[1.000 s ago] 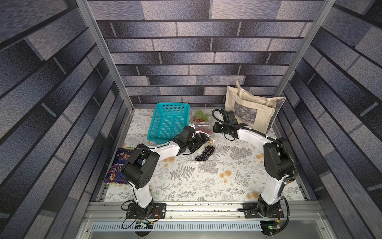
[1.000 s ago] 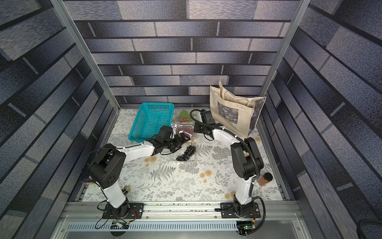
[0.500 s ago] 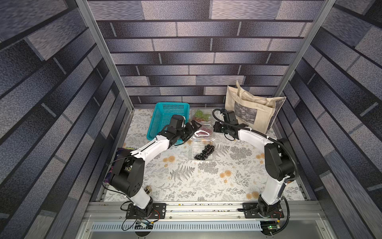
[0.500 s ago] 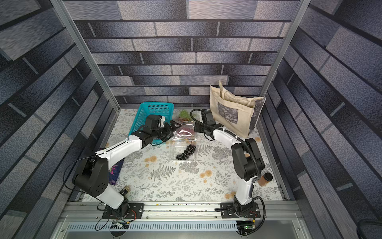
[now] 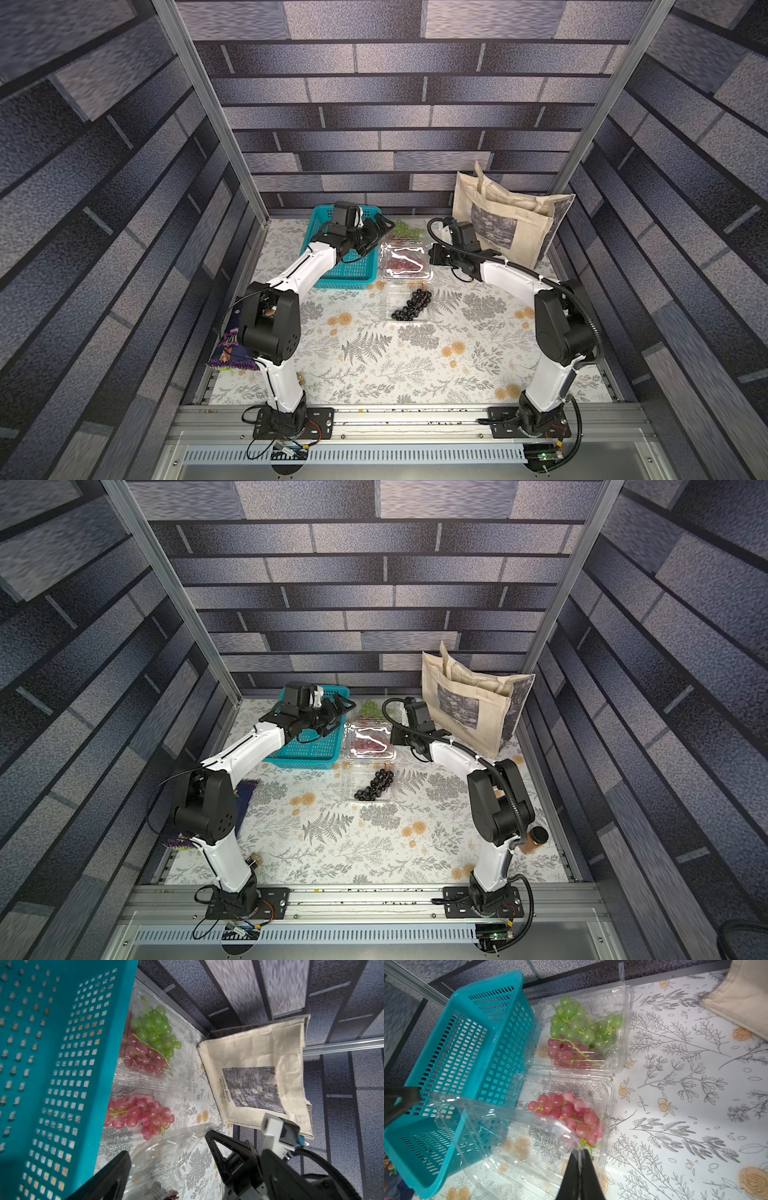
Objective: Pack grapes into containers
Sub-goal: Close the packing box at the center of the board.
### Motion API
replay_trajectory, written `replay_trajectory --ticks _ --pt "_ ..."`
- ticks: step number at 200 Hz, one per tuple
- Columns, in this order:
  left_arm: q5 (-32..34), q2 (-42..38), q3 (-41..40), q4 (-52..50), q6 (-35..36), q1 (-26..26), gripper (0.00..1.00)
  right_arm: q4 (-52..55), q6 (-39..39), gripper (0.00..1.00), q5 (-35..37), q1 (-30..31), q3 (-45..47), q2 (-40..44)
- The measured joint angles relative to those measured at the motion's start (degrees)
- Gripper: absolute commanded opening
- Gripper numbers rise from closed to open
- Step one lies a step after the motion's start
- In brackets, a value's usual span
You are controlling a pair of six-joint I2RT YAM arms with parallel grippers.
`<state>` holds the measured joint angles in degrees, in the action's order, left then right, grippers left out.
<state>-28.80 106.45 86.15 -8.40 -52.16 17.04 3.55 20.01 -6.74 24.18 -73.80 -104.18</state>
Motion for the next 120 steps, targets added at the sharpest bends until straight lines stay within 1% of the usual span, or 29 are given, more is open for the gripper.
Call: replay_trajectory --ticks 43,90,120 --pt "-3.08 5.86 4.61 -0.39 1.97 0.0 1.0 -0.66 -0.98 0.05 -0.96 0.0 0.66 1.18" --pt "-9.11 9.66 8.11 2.01 2.43 -0.22 1.0 -1.05 -1.27 0.06 -1.27 0.0 0.81 1.36" --pt "-13.03 10.19 8.41 3.28 2.56 -0.28 1.0 -1.05 -1.27 0.07 -1.22 0.0 0.81 1.31"
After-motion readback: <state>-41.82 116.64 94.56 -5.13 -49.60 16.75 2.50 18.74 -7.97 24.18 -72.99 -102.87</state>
